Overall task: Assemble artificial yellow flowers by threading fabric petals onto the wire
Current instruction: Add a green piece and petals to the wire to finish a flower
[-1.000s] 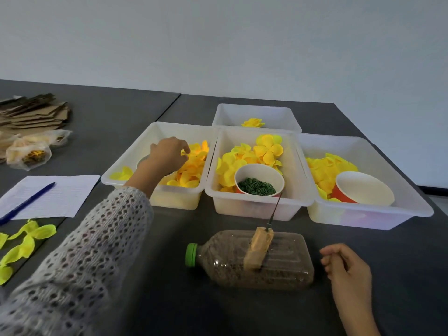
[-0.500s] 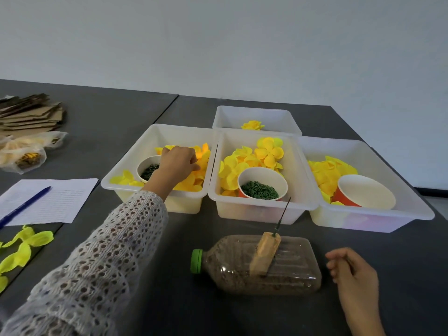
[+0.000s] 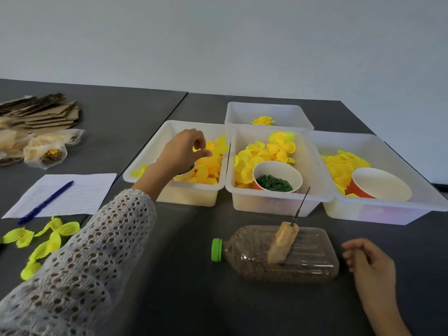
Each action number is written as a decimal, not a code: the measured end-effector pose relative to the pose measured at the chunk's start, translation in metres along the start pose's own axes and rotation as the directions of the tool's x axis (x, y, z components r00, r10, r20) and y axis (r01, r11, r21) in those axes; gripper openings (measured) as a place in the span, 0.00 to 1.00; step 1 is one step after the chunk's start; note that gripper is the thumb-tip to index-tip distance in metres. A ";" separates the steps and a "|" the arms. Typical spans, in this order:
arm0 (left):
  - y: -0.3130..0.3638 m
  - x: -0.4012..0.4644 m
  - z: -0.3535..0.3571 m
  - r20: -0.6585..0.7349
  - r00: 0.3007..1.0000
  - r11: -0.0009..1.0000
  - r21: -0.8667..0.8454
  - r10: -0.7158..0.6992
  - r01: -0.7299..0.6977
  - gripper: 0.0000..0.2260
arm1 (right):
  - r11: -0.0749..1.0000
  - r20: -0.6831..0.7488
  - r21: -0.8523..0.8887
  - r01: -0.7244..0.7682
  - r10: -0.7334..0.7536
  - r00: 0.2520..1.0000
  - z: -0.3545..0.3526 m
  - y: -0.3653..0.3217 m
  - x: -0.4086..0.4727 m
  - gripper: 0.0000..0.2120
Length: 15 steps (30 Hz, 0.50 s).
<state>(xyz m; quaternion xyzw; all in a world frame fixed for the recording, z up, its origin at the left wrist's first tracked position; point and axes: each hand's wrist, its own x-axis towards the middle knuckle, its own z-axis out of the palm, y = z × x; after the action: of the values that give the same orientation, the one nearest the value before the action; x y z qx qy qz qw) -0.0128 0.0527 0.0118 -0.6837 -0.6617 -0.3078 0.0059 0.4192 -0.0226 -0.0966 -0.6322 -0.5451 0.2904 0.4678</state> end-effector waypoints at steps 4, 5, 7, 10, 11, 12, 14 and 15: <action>0.020 -0.005 -0.007 -0.132 0.983 0.919 -0.389 -0.130 0.069 0.11 | 1.000 0.008 -0.006 -0.017 0.017 1.000 -0.001 0.000 0.000 0.15; 0.029 -0.007 -0.009 -0.127 0.971 0.835 -0.540 -0.201 0.102 0.10 | 1.000 0.005 -0.004 -0.015 0.015 1.000 -0.001 0.000 0.000 0.15; 0.047 -0.011 -0.015 -0.062 0.948 0.596 -0.790 -0.314 0.146 0.08 | 1.000 0.005 -0.003 -0.013 0.013 1.000 0.000 -0.002 0.000 0.15; 0.078 -0.018 -0.022 0.047 0.940 0.362 -0.915 -0.337 0.175 0.06 | 1.000 0.028 -0.003 -0.027 0.027 0.999 -0.001 -0.007 -0.001 0.14; 0.089 -0.021 -0.024 0.078 0.944 0.320 -0.929 -0.321 0.186 0.05 | 0.999 0.043 0.007 -0.031 0.031 0.999 -0.002 -0.011 -0.001 0.14; 0.100 -0.025 -0.025 0.103 0.951 0.299 -0.934 -0.293 0.194 0.05 | 0.999 0.062 0.027 -0.037 0.035 0.997 -0.004 -0.016 -0.002 0.14; 0.121 -0.033 -0.027 0.140 0.965 0.306 -0.930 -0.221 0.205 0.05 | 0.996 0.079 0.076 -0.053 0.047 0.996 -0.006 -0.032 -0.004 0.12; 0.130 -0.037 -0.027 0.152 0.971 0.324 -0.923 -0.184 0.206 0.06 | 0.995 0.061 0.097 -0.037 0.032 0.998 -0.007 -0.045 -0.004 0.11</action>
<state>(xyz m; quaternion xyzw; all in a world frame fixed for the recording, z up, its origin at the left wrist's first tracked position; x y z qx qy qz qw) 0.0968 -0.0083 0.0696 -0.4834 -0.4453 -0.6207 -0.4275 0.4060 -0.0300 -0.0538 -0.6090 -0.5328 0.3434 0.4768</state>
